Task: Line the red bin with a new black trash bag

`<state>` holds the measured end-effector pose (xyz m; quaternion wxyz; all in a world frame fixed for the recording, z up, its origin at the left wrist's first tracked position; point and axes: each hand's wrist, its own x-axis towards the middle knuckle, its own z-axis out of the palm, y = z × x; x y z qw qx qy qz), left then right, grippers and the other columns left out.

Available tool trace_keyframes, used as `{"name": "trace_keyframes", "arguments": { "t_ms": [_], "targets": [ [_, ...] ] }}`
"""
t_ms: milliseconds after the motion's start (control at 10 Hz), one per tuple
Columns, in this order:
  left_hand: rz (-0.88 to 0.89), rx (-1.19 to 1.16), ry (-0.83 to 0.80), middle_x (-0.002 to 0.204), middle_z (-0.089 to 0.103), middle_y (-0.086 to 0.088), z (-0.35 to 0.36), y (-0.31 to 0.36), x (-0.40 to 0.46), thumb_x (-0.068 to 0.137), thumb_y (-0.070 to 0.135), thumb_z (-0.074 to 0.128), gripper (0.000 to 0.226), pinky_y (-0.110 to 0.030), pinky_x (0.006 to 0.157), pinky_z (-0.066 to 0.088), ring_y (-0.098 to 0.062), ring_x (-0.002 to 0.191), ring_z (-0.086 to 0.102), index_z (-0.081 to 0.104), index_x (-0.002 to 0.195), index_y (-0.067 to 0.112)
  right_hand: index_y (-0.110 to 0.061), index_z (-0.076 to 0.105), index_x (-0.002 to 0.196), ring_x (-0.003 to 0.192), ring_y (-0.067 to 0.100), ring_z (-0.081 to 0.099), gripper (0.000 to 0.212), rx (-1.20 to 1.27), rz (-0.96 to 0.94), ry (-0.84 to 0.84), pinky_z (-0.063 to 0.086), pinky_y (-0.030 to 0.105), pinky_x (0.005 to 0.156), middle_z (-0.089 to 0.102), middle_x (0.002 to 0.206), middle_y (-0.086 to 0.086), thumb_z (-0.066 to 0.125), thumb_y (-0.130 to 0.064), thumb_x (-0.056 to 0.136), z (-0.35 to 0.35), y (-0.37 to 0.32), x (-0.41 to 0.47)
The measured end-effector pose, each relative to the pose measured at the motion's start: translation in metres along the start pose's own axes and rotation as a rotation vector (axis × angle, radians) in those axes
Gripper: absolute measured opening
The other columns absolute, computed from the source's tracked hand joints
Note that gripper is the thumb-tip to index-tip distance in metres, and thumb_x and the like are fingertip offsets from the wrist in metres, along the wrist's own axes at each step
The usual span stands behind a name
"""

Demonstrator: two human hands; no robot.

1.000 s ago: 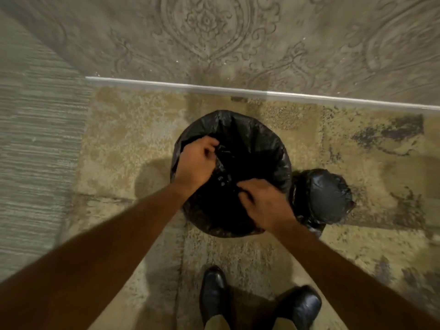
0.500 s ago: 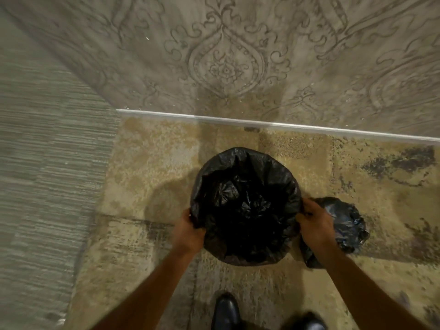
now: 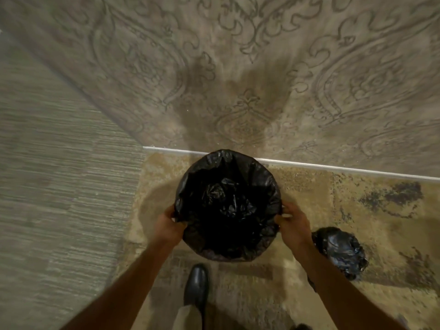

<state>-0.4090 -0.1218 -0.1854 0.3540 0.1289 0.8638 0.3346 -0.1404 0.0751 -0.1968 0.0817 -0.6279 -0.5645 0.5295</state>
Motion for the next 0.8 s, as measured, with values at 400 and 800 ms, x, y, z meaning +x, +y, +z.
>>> {"name": "trace_keyframes", "arguments": {
  "t_ms": [400, 800],
  "targets": [
    [0.122, 0.102, -0.13, 0.08, 0.067, 0.022, 0.005, -0.035, 0.181, 0.059, 0.017, 0.066, 0.054, -0.016, 0.055, 0.049, 0.0, 0.073, 0.065, 0.066, 0.113, 0.022, -0.019, 0.069, 0.116, 0.087, 0.024, 0.064, 0.039, -0.135, -0.044, 0.185, 0.044, 0.025, 0.074, 0.072, 0.102, 0.008, 0.062, -0.004, 0.08, 0.121, -0.017, 0.132],
    [0.488, 0.173, -0.195, 0.135, 0.055, 0.008, -0.024, 0.002, 0.143, 0.088, 0.05, 0.061, 0.068, -0.024, 0.085, 0.048, -0.01, 0.115, 0.055, 0.04, 0.148, 0.027, -0.026, 0.03, 0.151, 0.142, 0.018, 0.036, 0.059, -0.2, -0.28, 0.114, 0.032, 0.045, 0.115, 0.037, 0.157, -0.001, 0.046, -0.047, 0.098, 0.1, -0.067, 0.056]
  ]
}}
